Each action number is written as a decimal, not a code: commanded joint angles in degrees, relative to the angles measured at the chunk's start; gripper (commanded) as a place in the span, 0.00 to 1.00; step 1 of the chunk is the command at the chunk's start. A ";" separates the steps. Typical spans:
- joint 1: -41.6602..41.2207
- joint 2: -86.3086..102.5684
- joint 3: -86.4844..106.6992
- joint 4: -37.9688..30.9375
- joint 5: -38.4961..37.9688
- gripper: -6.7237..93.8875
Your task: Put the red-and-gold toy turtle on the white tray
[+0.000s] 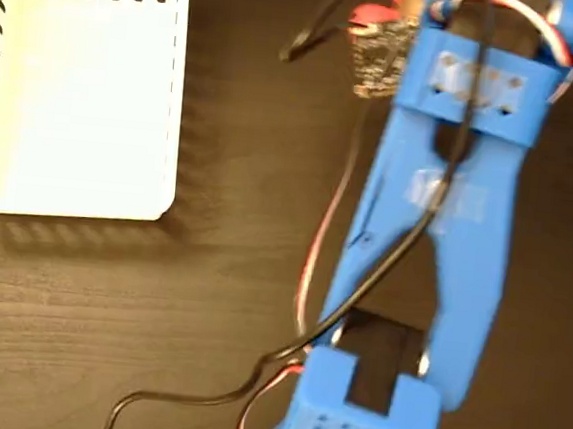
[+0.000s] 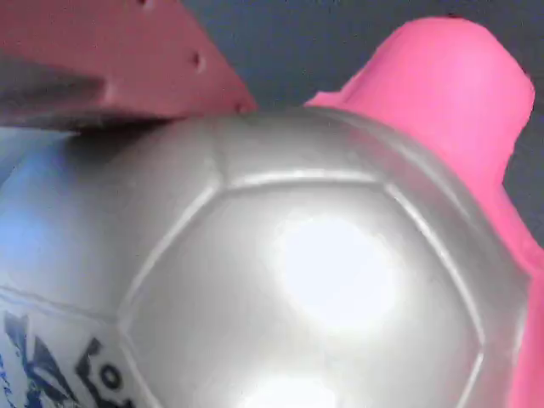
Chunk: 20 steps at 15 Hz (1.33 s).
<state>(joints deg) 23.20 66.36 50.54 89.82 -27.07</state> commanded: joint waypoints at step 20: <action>-41.57 4.66 10.55 -10.55 33.75 0.07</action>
<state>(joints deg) -17.05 69.26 62.14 79.98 5.80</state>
